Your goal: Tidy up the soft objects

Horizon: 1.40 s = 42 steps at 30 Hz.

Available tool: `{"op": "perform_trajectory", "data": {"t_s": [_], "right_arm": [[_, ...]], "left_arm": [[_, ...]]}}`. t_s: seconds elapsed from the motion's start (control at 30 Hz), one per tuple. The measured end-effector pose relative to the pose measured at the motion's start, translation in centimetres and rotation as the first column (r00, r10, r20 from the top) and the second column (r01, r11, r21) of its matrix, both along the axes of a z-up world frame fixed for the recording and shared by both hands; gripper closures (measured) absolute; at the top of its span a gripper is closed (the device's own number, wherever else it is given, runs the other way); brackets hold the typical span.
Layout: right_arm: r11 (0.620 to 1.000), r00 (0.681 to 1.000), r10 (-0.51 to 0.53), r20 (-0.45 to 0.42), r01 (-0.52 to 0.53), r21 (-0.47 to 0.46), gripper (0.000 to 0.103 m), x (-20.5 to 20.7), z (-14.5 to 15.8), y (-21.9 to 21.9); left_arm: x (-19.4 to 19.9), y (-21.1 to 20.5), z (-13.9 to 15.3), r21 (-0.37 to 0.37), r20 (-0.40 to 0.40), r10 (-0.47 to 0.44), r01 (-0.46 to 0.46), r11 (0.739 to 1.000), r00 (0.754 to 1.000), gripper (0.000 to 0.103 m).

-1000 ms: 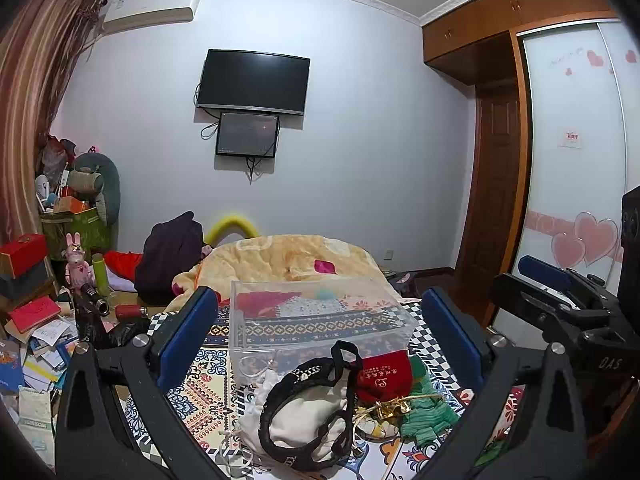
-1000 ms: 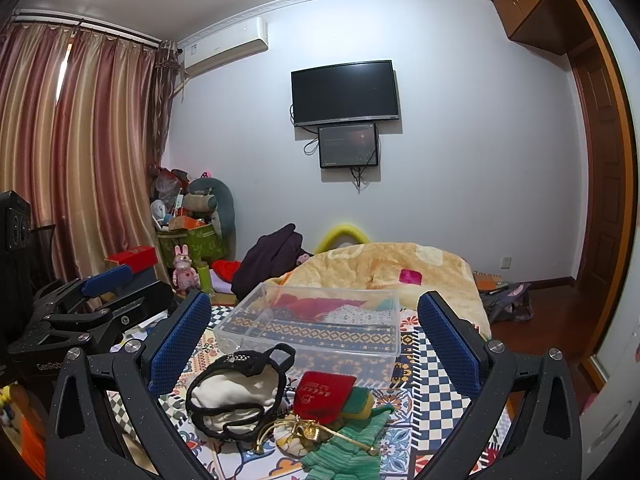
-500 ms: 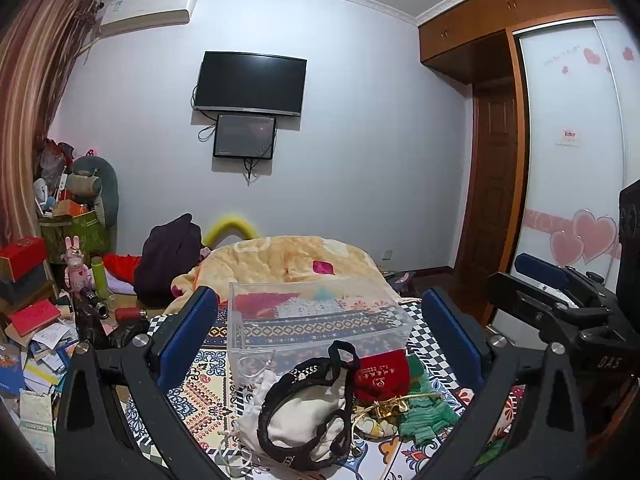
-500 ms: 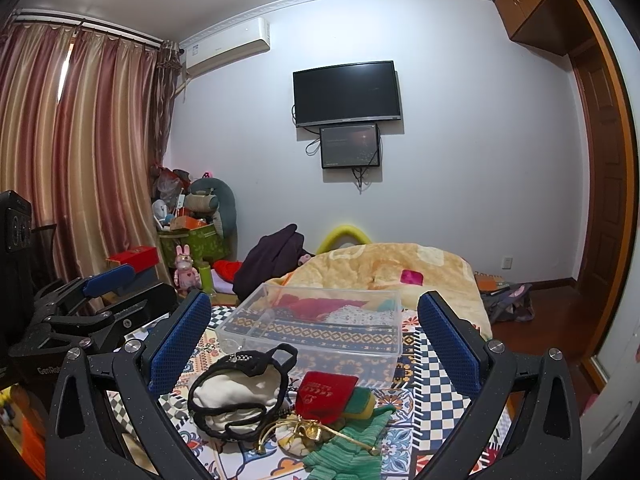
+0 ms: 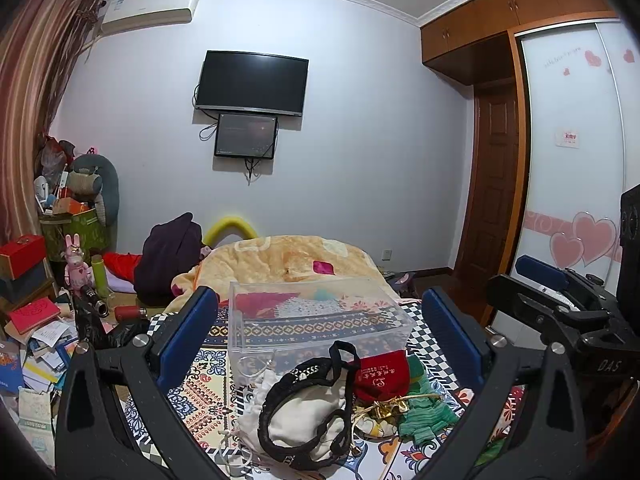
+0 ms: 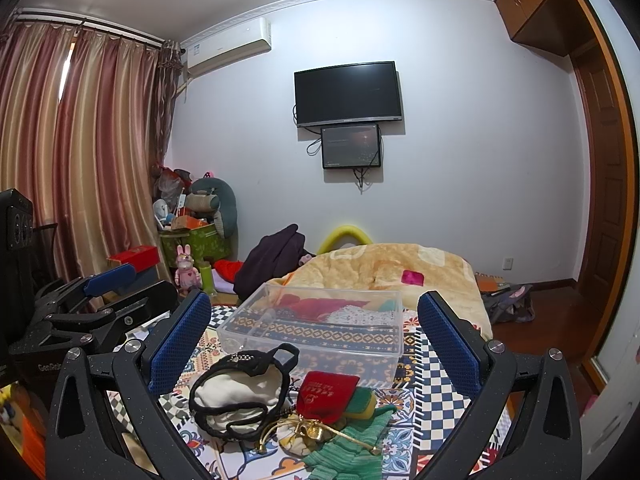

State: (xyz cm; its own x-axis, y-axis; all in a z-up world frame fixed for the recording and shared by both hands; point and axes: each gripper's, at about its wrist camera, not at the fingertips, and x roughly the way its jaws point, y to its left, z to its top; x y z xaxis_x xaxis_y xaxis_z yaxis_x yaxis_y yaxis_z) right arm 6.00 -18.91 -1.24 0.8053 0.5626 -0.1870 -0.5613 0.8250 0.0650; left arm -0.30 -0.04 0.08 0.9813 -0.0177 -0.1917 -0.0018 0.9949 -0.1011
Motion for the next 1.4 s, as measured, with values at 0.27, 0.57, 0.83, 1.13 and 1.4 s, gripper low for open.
{"op": "perform_trajectory", "data": {"t_s": [0.27,0.57,0.83,1.13,1.4], "right_arm": [[1.0,1.0,0.0,0.002,0.0,-0.002,0.0,-0.1,0.0,0.0],[1.0,1.0,0.001,0.004,-0.001,-0.003,0.0,-0.3,0.2,0.2],[1.0,1.0,-0.004,-0.002,0.004,-0.016,0.0,-0.2,-0.2,0.4],[0.998,0.995,0.008,-0.095,-0.013,-0.055,0.0,2.0,-3.0,0.6],[0.993,0.983,0.026,-0.184,-0.048,-0.112,0.014,3.9,-6.0,1.5]], "left_arm": [[0.0,0.0,0.0,0.0,0.0,0.0,0.0,1.0,1.0,0.0],[0.1,0.0,0.0,-0.001,-0.001,0.002,-0.002,1.0,1.0,0.0],[0.6,0.2,-0.8,-0.003,-0.023,0.0,0.0,1.0,1.0,0.0],[2.8,1.3,-4.3,-0.035,-0.135,-0.012,0.007,0.999,0.991,0.0],[5.8,2.5,-8.2,-0.081,-0.268,-0.019,-0.003,0.997,0.963,0.025]]}}
